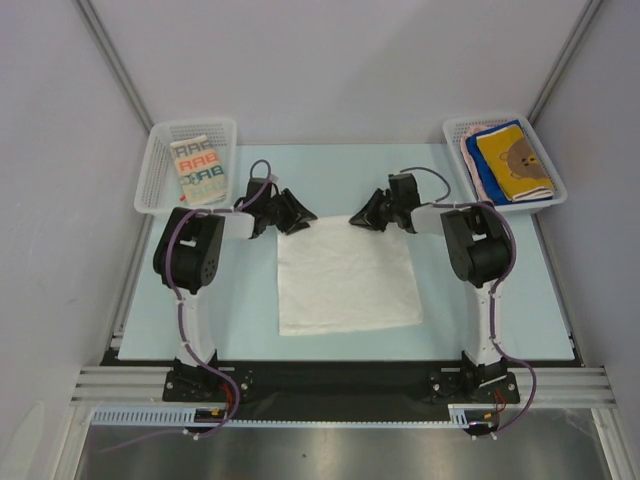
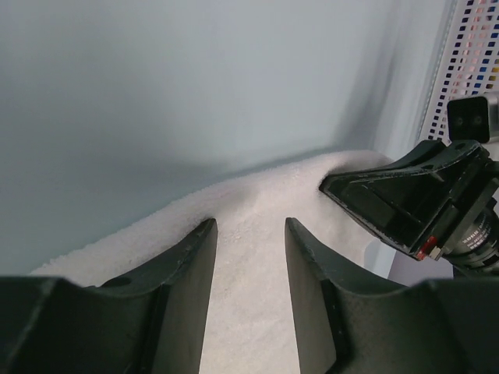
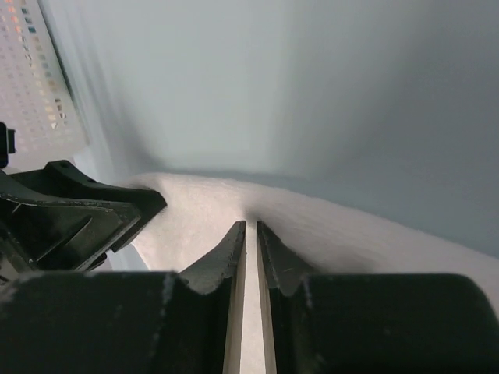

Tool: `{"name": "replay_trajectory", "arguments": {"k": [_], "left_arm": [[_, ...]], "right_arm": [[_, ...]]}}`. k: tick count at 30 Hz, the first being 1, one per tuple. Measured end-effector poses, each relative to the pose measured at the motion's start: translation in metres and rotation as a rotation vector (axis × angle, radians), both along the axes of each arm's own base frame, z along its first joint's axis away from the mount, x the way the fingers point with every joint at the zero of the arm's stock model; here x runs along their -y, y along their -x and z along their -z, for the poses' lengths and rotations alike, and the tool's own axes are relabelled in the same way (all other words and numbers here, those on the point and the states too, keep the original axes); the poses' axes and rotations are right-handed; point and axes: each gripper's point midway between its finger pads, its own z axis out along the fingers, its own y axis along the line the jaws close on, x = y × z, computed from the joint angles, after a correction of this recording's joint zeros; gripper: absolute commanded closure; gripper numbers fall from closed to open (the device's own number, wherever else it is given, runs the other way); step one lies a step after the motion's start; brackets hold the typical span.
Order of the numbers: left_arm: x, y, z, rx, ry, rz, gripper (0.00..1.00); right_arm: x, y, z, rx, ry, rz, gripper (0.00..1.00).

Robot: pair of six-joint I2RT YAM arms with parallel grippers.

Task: Fold and stack the towels
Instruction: Fold the towel

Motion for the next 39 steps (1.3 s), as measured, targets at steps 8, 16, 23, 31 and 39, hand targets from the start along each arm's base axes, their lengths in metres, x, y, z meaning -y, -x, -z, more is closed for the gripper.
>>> {"name": "replay_trajectory", "arguments": {"k": [8, 16, 23, 31, 39], "left_arm": [[-0.006, 0.000, 0.002, 0.005, 0.040, -0.029, 0.54], [-0.026, -0.002, 0.000, 0.002, 0.042, -0.060, 0.54], [-0.054, -0.006, -0.001, -0.008, -0.005, -0.115, 0.55], [-0.073, -0.005, 0.002, -0.029, -0.103, -0.140, 0.57], [-0.083, -0.010, 0.001, -0.026, -0.180, -0.140, 0.56]], "right_arm": [[0.072, -0.001, 0.001, -0.018, -0.055, 0.138, 0.84], [0.115, -0.003, 0.001, -0.032, -0.079, 0.226, 0.84], [0.125, -0.004, 0.001, -0.040, -0.081, 0.246, 0.84], [0.132, -0.004, 0.001, -0.057, -0.077, 0.253, 0.84], [0.139, -0.003, 0.000, -0.076, -0.046, 0.255, 0.84]]}}
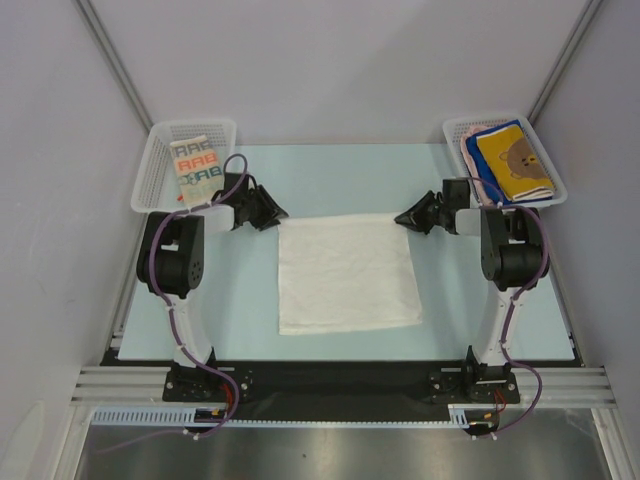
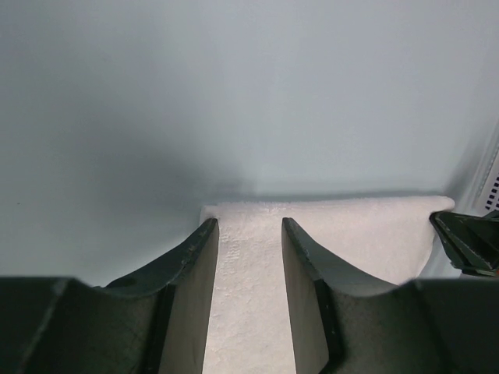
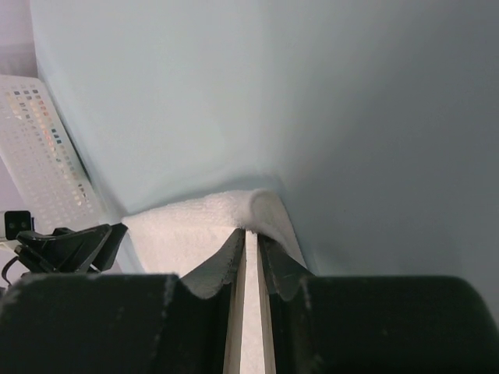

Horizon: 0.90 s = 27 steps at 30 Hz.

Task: Fold and stack the towels
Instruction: Fold the towel

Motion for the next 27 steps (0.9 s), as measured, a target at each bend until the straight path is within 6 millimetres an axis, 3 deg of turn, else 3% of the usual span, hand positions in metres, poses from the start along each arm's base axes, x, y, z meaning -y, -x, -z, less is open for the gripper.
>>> {"name": "replay_trajectory", "arguments": {"k": [11, 15, 21, 27], "left_arm": [[-0.010, -0.001, 0.002, -0.006, -0.081, 0.010, 0.56], [-0.008, -0.006, -0.005, 0.012, -0.098, 0.022, 0.55], [-0.011, -0.009, -0.014, 0.015, -0.180, 0.009, 0.51], [-0.022, 0.003, -0.020, -0.014, -0.271, -0.023, 0.48]], "right_arm": [[0.021, -0.006, -0.006, -0.023, 0.034, 0.025, 0.83], [0.032, -0.015, -0.015, -0.014, 0.045, 0.043, 0.83], [0.035, -0.013, -0.017, -0.035, 0.087, 0.023, 0.81], [0.041, -0.009, -0.018, -0.030, 0.217, 0.002, 0.68]]}}
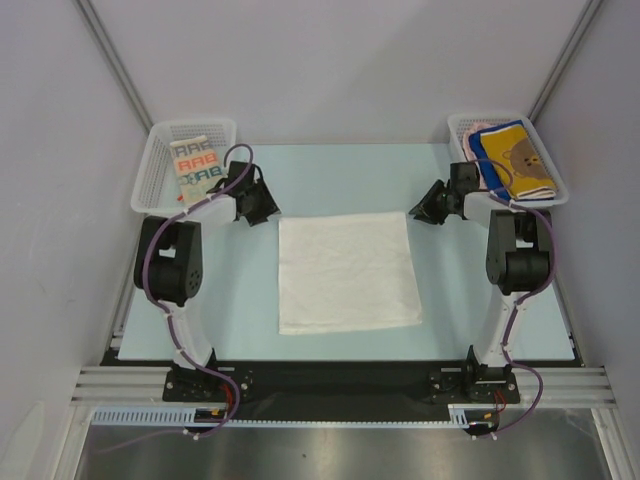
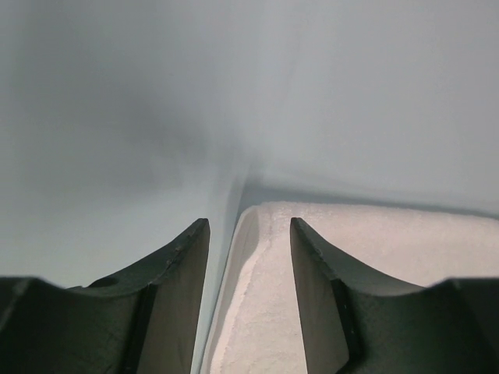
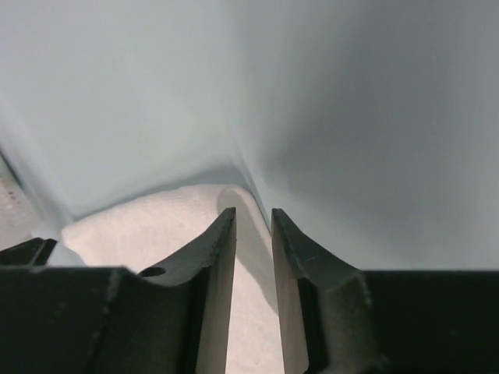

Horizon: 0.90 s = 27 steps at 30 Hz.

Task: Fold and stack the towels
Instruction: Fold the towel

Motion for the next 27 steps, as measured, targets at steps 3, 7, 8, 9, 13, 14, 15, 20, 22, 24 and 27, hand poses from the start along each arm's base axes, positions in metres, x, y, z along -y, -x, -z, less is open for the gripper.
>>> {"name": "replay_trajectory", "arguments": {"k": [3, 7, 8, 9, 13, 14, 15, 20, 22, 24, 27], "left_arm": [[-0.001, 0.003, -0.005, 0.003, -0.024, 0.003, 0.48], [0.003, 0.008, -0.010, 0.008, -0.045, 0.023, 0.50], [0.003, 0.008, -0.011, 0.008, -0.049, 0.026, 0.50], [0.003, 0.009, -0.012, 0.010, -0.053, 0.032, 0.50], [0.007, 0.013, -0.013, -0.001, -0.063, 0.074, 0.52], [0.008, 0.013, -0.013, -0.004, -0.064, 0.087, 0.53], [0.010, 0.011, -0.015, -0.004, -0.064, 0.100, 0.54], [0.020, 0.010, -0.016, -0.001, -0.062, 0.151, 0.58], [0.025, 0.012, -0.016, -0.003, -0.059, 0.170, 0.61], [0.030, 0.014, -0.016, -0.008, -0.056, 0.190, 0.64], [0.038, 0.013, -0.015, -0.011, -0.059, 0.215, 0.66]], "right_arm": [[-0.003, 0.004, -0.005, 0.017, 0.081, -0.025, 0.63], [-0.016, -0.002, -0.026, 0.090, 0.170, -0.070, 0.64], [-0.019, -0.002, -0.031, 0.105, 0.177, -0.080, 0.64], [-0.023, -0.002, -0.037, 0.122, 0.185, -0.091, 0.64], [-0.028, -0.010, -0.056, 0.169, 0.230, -0.119, 0.64], [-0.029, -0.012, -0.061, 0.181, 0.245, -0.133, 0.65], [-0.031, -0.014, -0.065, 0.193, 0.257, -0.145, 0.66], [-0.043, -0.010, -0.066, 0.210, 0.282, -0.211, 0.75], [-0.052, -0.005, -0.062, 0.205, 0.282, -0.250, 0.80], [-0.064, -0.001, -0.056, 0.193, 0.278, -0.289, 0.84], [-0.078, 0.000, -0.042, 0.172, 0.272, -0.336, 0.87]]}}
